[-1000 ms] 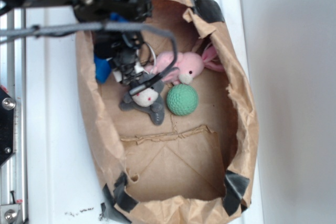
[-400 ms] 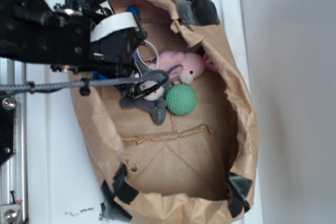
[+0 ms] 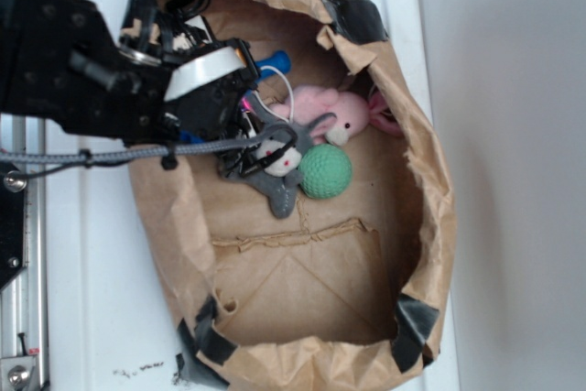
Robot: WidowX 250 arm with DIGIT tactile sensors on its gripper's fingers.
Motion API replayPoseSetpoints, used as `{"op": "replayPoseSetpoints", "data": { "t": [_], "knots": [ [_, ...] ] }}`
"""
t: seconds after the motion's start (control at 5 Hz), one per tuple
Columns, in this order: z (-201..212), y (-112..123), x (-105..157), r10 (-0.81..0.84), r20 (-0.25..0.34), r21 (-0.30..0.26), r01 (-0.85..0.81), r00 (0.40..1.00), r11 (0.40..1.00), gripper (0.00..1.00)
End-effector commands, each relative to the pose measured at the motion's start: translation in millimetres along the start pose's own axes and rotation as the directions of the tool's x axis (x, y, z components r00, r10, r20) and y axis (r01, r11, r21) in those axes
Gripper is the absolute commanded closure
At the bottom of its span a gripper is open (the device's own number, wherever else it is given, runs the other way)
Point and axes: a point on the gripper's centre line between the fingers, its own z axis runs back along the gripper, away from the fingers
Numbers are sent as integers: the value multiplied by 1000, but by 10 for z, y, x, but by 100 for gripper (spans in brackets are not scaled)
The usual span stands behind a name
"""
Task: Grab the blue bottle.
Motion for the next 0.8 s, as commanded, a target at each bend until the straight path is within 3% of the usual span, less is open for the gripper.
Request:
{"op": "replayPoseSetpoints", "data": {
  "t": [0.0, 0.2, 0.4, 0.6],
  "knots": [
    [66, 238, 354, 36, -368, -60, -62, 929, 996, 0],
    [291, 350, 550, 31, -479, -96, -88, 877, 992, 0],
    [245, 383, 571, 37, -490, -97, -97, 871, 991, 0],
    [168, 428, 466, 27, -444, -119, -89, 896, 989, 0]
  ]
}}
